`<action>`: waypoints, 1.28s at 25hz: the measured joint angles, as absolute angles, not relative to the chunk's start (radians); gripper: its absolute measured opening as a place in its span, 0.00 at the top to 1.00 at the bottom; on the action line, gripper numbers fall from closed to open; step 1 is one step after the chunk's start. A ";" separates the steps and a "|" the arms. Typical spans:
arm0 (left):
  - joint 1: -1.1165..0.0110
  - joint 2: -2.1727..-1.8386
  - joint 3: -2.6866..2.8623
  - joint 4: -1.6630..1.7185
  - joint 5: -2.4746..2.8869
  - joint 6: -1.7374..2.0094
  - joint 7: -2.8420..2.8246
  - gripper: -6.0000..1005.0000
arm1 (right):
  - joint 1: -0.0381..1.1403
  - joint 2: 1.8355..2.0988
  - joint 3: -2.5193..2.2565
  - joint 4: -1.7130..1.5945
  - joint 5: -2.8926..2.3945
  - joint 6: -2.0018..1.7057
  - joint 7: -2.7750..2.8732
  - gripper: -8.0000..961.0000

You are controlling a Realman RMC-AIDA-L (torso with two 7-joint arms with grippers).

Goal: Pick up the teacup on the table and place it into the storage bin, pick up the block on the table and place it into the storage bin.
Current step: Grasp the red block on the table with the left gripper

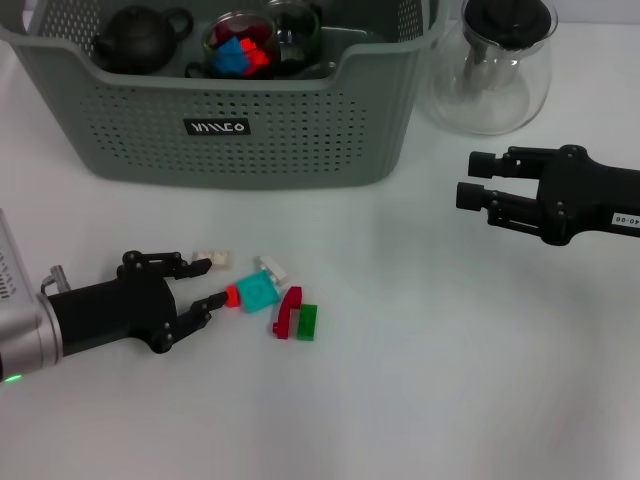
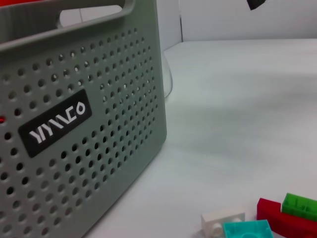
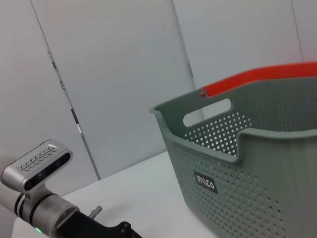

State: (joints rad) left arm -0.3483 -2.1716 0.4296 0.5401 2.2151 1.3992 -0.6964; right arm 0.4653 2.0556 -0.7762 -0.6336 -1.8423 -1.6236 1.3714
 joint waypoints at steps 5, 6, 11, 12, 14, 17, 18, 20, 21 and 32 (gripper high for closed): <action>-0.355 -2.172 0.432 0.531 2.215 1.401 -0.696 0.59 | 0.465 2.056 -0.776 -0.634 -1.842 -1.623 1.371 0.47; -0.357 -2.172 0.432 0.527 2.215 1.401 -0.696 0.59 | 0.465 2.056 -0.776 -0.634 -1.842 -1.623 1.371 0.47; -0.360 -2.172 0.428 0.521 2.215 1.403 -0.696 0.59 | 0.464 2.054 -0.776 -0.634 -1.842 -1.625 1.371 0.47; -0.359 -2.172 0.427 0.522 2.215 1.406 -0.696 0.59 | 0.463 2.053 -0.776 -0.634 -1.842 -1.625 1.371 0.47; -0.356 -2.172 0.427 0.523 2.215 1.422 -0.697 0.59 | 0.463 2.053 -0.776 -0.634 -1.841 -1.626 1.371 0.47; -0.351 -2.172 0.426 0.518 2.215 1.448 -0.698 0.59 | 0.463 2.053 -0.776 -0.634 -1.841 -1.626 1.371 0.47; -0.351 -2.172 0.425 0.514 2.213 1.452 -0.698 0.59 | 0.463 2.052 -0.776 -0.634 -1.840 -1.626 1.371 0.47; -0.350 -2.173 0.425 0.501 2.205 1.452 -0.698 0.59 | 0.463 2.052 -0.776 -0.634 -1.840 -1.626 1.371 0.47; -0.351 -2.174 0.425 0.496 2.201 1.450 -0.698 0.59 | 0.464 2.052 -0.776 -0.634 -1.839 -1.626 1.371 0.47; -0.367 -2.174 0.427 0.459 2.192 1.383 -0.700 0.59 | 0.464 2.052 -0.776 -0.634 -1.840 -1.621 1.371 0.47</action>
State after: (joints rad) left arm -0.3674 -2.1736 0.4269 0.4591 2.1922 1.3833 -0.6997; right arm 0.4644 2.0524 -0.7762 -0.6336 -1.8403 -1.6214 1.3714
